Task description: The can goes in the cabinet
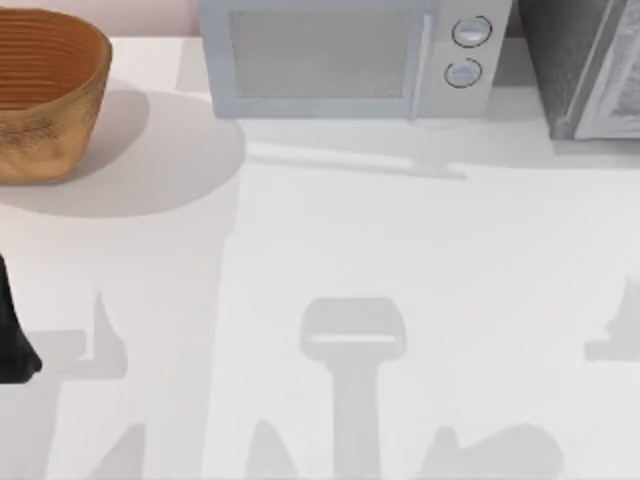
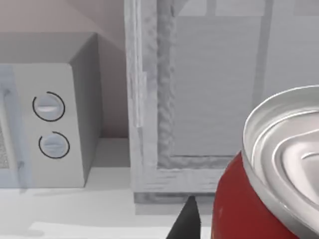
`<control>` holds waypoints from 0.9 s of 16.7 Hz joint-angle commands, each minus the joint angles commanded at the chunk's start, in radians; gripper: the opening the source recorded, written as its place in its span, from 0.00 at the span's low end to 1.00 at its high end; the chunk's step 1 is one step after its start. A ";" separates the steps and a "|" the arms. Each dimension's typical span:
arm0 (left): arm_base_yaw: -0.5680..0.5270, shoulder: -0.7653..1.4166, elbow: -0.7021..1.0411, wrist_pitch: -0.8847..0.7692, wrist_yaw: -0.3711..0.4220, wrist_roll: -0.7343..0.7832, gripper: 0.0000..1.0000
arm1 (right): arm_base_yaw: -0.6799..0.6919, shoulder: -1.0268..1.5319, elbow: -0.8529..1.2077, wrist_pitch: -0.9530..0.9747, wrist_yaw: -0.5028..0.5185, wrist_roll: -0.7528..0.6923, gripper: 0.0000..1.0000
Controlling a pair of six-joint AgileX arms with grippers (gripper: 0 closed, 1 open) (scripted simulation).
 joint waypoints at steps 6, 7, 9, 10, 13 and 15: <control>0.000 0.000 0.000 0.000 0.000 0.000 1.00 | 0.054 0.377 0.478 -0.123 0.055 0.005 0.00; 0.000 0.000 0.000 0.000 0.000 0.000 1.00 | 0.065 0.450 0.574 -0.147 0.065 0.006 0.00; 0.000 0.000 0.000 0.000 0.000 0.000 1.00 | 0.087 0.598 0.771 -0.195 0.085 0.008 0.00; 0.000 0.000 0.000 0.000 0.000 0.000 1.00 | 0.098 0.670 0.870 -0.219 0.095 0.009 0.00; 0.000 0.000 0.000 0.000 0.000 0.000 1.00 | 0.128 0.873 1.149 -0.284 0.123 0.011 0.00; 0.000 0.000 0.000 0.000 0.000 0.000 1.00 | 0.144 0.988 1.310 -0.320 0.141 0.013 0.00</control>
